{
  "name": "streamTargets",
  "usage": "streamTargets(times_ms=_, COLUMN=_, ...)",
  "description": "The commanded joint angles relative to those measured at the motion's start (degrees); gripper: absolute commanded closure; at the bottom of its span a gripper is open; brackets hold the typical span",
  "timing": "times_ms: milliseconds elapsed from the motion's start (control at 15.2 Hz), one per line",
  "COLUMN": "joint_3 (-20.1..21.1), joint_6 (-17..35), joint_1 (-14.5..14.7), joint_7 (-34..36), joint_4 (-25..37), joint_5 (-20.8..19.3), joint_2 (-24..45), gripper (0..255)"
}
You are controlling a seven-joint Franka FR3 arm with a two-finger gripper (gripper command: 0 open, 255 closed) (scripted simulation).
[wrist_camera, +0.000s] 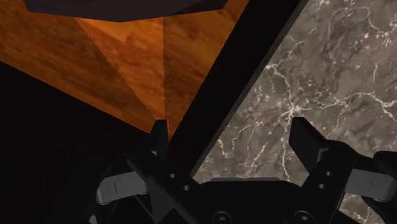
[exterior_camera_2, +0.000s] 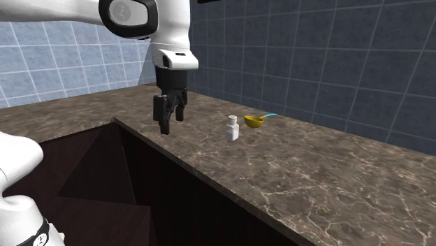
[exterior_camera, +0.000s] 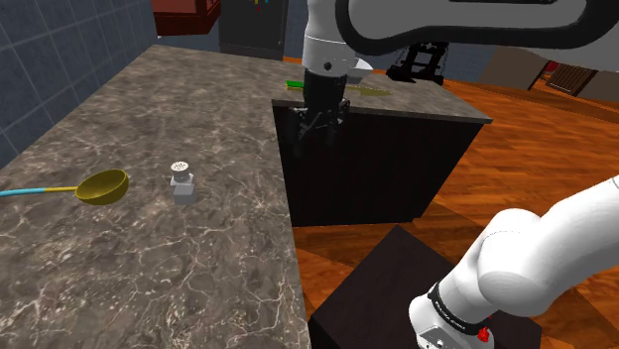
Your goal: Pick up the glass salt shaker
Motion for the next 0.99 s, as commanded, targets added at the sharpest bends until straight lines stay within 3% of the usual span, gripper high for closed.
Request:
streamTargets(times_ms=0, joint_3=1.6, joint_6=0.8, joint_1=0.4, joint_7=2.3, joint_4=3.2, joint_5=-0.3, joint_2=3.7, gripper=0)
streamTargets(times_ms=528, joint_3=6.9, joint_6=1.6, joint_1=3.3, joint_7=11.6, joint_4=19.5, joint_5=-5.0, joint_2=20.1, gripper=0)
streamTargets(times_ms=924, joint_3=8.9, joint_6=-1.3, joint_1=8.3, joint_7=18.1, joint_4=36.8, joint_5=-10.9, joint_2=34.7, gripper=0)
